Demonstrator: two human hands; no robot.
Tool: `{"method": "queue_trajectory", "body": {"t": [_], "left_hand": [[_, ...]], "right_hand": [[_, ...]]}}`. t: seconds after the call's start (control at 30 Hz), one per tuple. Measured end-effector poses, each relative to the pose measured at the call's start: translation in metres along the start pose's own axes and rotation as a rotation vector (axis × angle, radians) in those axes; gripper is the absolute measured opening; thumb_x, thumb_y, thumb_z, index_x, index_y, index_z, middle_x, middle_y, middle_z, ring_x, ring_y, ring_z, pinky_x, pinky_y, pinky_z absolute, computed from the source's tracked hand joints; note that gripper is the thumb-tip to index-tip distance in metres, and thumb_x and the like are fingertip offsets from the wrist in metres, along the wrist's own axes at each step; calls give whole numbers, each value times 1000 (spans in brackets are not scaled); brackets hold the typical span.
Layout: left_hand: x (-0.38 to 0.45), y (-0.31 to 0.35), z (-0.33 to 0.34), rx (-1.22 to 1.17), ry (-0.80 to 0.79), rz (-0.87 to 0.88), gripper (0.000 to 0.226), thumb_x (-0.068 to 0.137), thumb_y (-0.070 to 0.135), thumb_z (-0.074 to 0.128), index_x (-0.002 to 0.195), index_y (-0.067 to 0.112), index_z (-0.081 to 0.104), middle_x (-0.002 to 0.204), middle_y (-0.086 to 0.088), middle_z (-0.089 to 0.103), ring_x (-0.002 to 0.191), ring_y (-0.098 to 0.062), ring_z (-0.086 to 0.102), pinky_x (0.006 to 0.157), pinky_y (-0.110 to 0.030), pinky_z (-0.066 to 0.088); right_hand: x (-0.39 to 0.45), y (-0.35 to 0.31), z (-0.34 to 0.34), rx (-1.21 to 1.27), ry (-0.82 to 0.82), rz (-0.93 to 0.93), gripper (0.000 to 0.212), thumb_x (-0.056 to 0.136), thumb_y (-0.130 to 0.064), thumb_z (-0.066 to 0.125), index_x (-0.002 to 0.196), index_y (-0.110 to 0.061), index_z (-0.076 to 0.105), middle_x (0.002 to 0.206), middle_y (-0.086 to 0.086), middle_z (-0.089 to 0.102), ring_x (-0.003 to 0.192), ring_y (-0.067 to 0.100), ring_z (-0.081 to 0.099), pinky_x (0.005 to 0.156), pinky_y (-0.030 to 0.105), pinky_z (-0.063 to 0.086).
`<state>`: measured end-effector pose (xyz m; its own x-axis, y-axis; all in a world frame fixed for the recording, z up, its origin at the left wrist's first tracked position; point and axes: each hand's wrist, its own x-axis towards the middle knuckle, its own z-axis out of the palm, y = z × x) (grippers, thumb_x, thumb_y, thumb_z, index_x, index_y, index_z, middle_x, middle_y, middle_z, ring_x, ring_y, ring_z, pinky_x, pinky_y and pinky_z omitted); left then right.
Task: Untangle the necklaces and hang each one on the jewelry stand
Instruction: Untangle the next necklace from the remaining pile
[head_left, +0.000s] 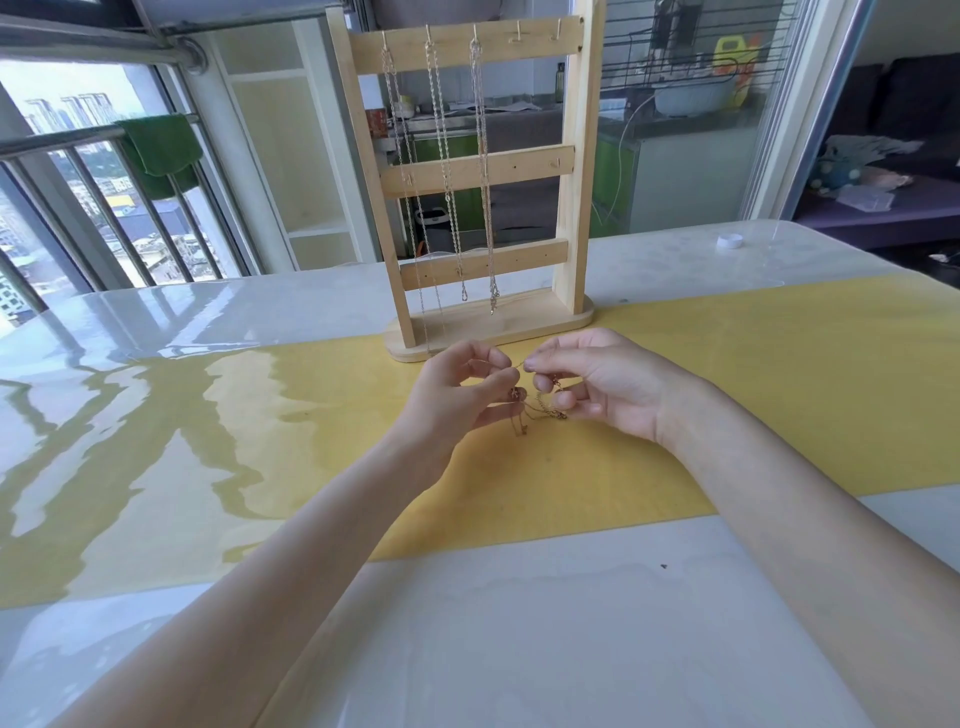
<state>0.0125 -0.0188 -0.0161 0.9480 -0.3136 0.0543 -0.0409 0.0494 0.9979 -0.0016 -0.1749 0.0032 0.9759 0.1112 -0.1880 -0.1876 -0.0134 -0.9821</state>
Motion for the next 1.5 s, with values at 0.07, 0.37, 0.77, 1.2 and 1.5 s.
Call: {"method": "queue_trajectory", "body": {"t": [0.07, 0.37, 0.77, 1.2, 1.5], "left_hand": [[-1, -1, 1, 52, -5, 6, 13, 90, 0, 59, 80, 8, 55, 80, -4, 54, 62, -9, 64, 62, -20, 53], [-5, 3, 1, 193, -94, -93, 12, 94, 15, 56, 85, 11, 62, 67, 4, 47, 53, -4, 39, 50, -12, 34], [-1, 15, -11, 165, 72, -58, 16, 94, 21, 57, 87, 13, 69, 59, 8, 31, 48, -7, 25, 39, -13, 26], [0, 38, -10, -621, -198, -70, 17, 90, 18, 53, 84, 15, 69, 71, 2, 51, 55, -3, 47, 49, -13, 45], [4, 38, -18, -694, -105, 7, 9, 82, 15, 56, 80, 12, 63, 75, 0, 52, 64, -7, 51, 64, -15, 50]], "right_hand": [[0, 0, 0, -1, 20, -3, 13, 91, -6, 58, 79, -11, 57, 60, 3, 51, 35, 6, 39, 31, 14, 23], [-1, -1, -6, -169, 114, -95, 9, 92, -14, 59, 84, -17, 56, 45, -6, 45, 34, 5, 20, 38, 19, 12], [1, 2, -12, -347, 134, -116, 8, 84, -15, 70, 79, -13, 64, 54, -3, 54, 44, 7, 42, 37, 16, 28], [-5, -3, -14, 123, -217, -149, 12, 77, -17, 64, 87, -12, 59, 83, 6, 69, 82, 23, 67, 64, 23, 49], [-3, 1, -14, -49, -330, -79, 6, 91, -15, 54, 85, -12, 54, 96, 17, 71, 77, 13, 55, 60, 22, 40]]}}
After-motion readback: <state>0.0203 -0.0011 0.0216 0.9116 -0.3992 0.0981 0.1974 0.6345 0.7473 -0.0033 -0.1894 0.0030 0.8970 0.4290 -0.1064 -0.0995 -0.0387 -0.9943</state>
